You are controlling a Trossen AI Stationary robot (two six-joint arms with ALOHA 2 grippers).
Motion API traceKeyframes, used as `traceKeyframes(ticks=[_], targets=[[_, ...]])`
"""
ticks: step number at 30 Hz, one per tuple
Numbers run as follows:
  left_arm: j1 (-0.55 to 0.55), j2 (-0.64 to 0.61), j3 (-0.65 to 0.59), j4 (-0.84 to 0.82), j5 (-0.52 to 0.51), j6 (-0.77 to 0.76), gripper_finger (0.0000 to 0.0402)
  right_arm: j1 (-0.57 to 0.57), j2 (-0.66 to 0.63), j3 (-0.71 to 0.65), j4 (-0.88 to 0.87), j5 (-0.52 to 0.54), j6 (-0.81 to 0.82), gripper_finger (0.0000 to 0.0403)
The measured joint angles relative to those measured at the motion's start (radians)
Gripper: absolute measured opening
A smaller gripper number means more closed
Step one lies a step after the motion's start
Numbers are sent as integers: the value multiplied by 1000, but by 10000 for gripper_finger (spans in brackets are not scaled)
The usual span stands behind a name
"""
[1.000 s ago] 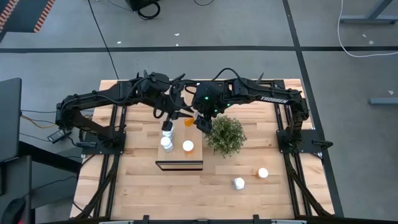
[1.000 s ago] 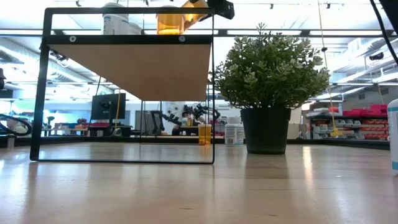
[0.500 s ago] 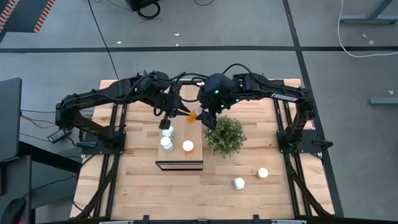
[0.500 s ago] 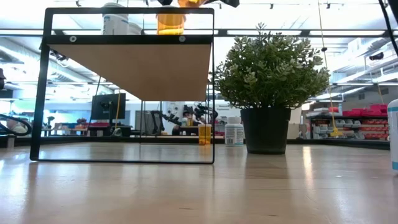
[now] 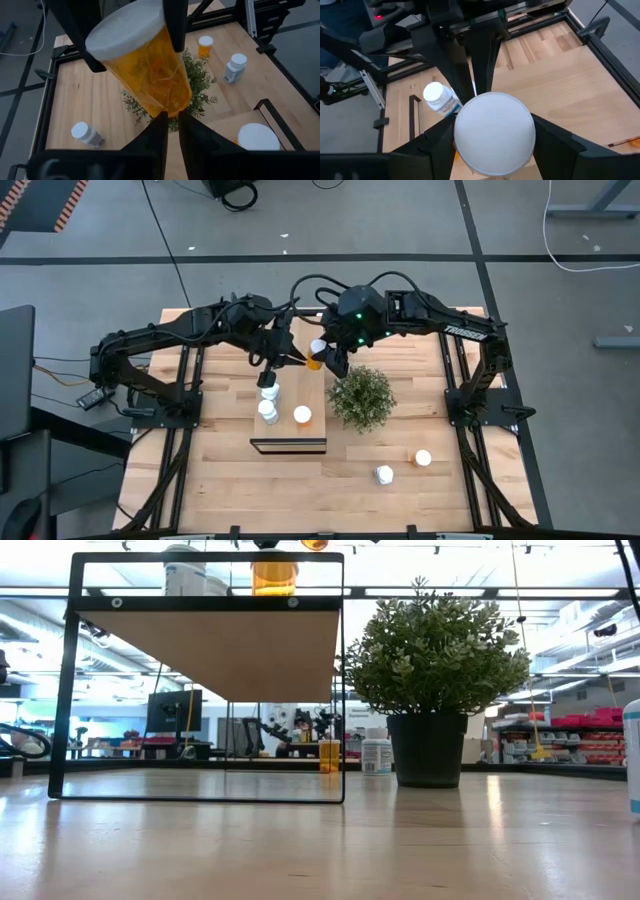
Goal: Pick and place medicine bottles onto shelf by color
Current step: Put the top right orange pill bottle on the shelf aligned with the other orange pill bottle
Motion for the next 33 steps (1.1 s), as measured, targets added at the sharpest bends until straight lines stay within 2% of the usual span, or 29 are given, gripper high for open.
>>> traceKeyframes(ticks=[14, 16, 24, 33], targets=[[1, 0, 0, 7, -7, -22, 53, 1, 1, 0, 43, 12, -2, 230], [1, 0, 0, 6, -28, -22, 51, 1, 1, 0, 42, 13, -9, 230], [20, -68, 0, -104, -214, -1, 55, -2, 1, 0, 23, 31, -27, 230], [106, -195, 0, -138, -223, -116, 51, 29, 5, -34, 53, 33, -98, 230]])
